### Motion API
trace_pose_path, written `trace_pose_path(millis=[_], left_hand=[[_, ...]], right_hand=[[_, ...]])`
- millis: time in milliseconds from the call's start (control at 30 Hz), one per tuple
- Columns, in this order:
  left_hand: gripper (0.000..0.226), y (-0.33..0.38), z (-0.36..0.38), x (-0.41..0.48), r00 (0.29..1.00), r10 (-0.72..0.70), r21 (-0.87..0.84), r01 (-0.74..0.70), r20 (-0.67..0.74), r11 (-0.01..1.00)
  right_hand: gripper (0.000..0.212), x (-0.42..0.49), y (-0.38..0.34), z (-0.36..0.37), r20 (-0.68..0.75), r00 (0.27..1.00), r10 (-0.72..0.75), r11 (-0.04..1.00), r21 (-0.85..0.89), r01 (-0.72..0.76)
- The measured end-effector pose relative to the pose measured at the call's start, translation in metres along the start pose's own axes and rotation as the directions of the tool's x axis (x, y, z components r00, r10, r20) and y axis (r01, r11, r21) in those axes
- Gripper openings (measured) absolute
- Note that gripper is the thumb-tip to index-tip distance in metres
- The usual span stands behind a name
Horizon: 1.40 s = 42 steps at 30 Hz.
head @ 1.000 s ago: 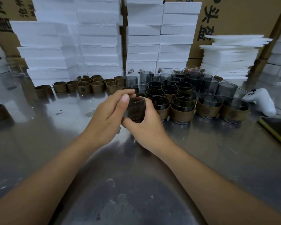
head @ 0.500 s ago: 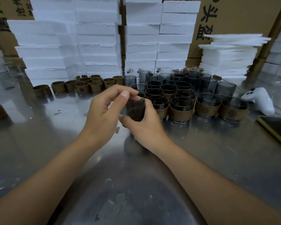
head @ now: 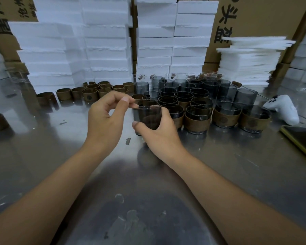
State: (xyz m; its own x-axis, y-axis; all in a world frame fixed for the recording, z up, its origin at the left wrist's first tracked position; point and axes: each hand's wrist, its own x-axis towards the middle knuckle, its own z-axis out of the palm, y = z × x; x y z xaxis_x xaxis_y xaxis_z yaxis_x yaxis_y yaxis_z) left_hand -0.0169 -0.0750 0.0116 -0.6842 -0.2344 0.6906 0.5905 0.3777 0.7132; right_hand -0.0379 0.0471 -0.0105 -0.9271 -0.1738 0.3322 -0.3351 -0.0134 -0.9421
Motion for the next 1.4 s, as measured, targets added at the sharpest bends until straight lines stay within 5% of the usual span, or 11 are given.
trace_pose_path(millis=[133, 400, 833, 1100, 1400], left_hand=[[0.02, -0.0019, -0.0013, -0.0001, 1.0, -0.024, 0.036, 0.024, 0.019, 0.999], [0.026, -0.0059, 0.0016, 0.0027, 0.933, -0.282, -0.039, 0.297, 0.225, 0.954], [0.031, -0.0016, 0.0009, 0.0002, 0.916, -0.165, -0.083, 0.209, 0.365, 0.974], [0.032, -0.0007, -0.0016, 0.0038, 0.959, -0.096, -0.18, 0.148, 0.268, 0.973], [0.033, -0.0103, -0.0073, 0.0086, 0.963, -0.224, -0.135, 0.244, 0.148, 0.96]], right_hand=[[0.036, -0.0002, 0.001, -0.0003, -0.001, 1.0, -0.007, 1.0, -0.002, 0.007], [0.041, 0.0002, 0.0018, -0.0001, 0.016, 1.0, -0.014, 1.0, -0.017, 0.014], [0.045, -0.0016, 0.0002, 0.0001, 0.104, 0.994, 0.02, 0.993, -0.116, -0.007], [0.039, 0.0006, 0.0006, -0.001, 0.022, 0.999, 0.049, 0.998, -0.04, -0.048], [0.039, 0.0005, 0.0017, 0.0005, 0.014, 0.998, 0.064, 0.998, -0.028, -0.064]])
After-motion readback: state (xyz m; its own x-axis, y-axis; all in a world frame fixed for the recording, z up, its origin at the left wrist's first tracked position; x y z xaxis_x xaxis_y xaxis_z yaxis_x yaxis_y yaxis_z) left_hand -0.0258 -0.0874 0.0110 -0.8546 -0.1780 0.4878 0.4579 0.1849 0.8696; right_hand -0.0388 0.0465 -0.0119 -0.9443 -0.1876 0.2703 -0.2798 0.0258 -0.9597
